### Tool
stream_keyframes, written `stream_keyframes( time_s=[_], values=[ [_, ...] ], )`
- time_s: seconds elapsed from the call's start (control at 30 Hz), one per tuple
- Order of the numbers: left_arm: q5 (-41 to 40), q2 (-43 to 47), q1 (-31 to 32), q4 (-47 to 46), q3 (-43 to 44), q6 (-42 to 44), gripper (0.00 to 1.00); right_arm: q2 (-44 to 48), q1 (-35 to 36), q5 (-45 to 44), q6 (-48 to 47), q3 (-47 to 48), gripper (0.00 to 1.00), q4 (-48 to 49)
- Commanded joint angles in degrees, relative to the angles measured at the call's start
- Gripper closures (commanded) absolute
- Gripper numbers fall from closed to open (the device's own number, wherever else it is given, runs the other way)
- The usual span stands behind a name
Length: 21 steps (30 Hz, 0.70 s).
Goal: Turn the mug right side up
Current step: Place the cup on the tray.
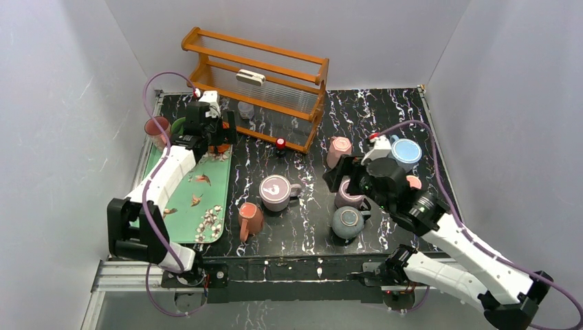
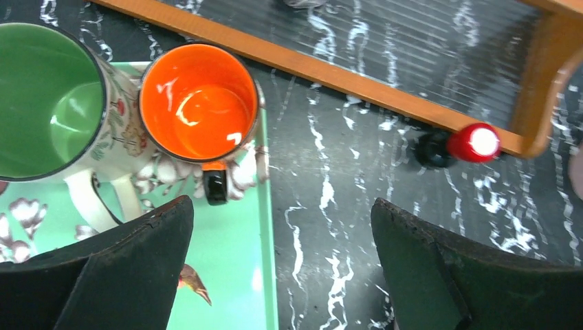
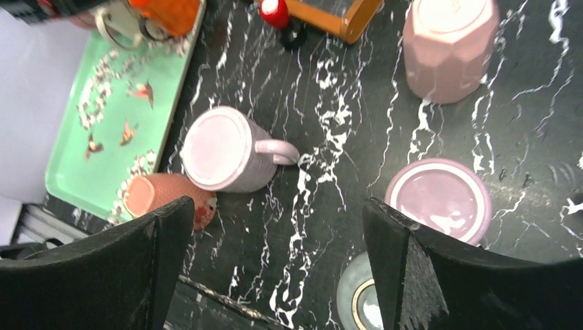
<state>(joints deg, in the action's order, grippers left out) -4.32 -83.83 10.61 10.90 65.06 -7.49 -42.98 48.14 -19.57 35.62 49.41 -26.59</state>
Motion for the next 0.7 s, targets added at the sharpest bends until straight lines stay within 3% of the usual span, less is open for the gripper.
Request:
stream_keyframes(
  time_s=[0.0,0.13,0.23,0.5,0.67],
  values=[
    [7.7,6.4,0.0,2.7,-3.1,-3.3,0.02,-4.5,0.2,4.7,-0.2,0.5,0.01,-0.1],
    [10.1,10.9,0.5,2.6,-7.1,-4.0,0.02,-8.1,0.2,5.8,0.0,0.6,0.06,-0.9],
    [12.2,14.3,0.9,2.5,-10.3,-5.1,0.02,-9.6,0.3,11.6,-3.0,-0.8,0.14,1.1],
    [14.1,19.0,1.2,2.8,-17.4,-9.7,0.02,-13.7,0.2,22.4,-15.7,-5.4,0.27,14.4],
    [15.5,18.1,1.2,3.9,-19.3,-10.3,0.01,-20.0,0.3,27.2,-24.3,-4.5,0.23,19.0]
  ],
)
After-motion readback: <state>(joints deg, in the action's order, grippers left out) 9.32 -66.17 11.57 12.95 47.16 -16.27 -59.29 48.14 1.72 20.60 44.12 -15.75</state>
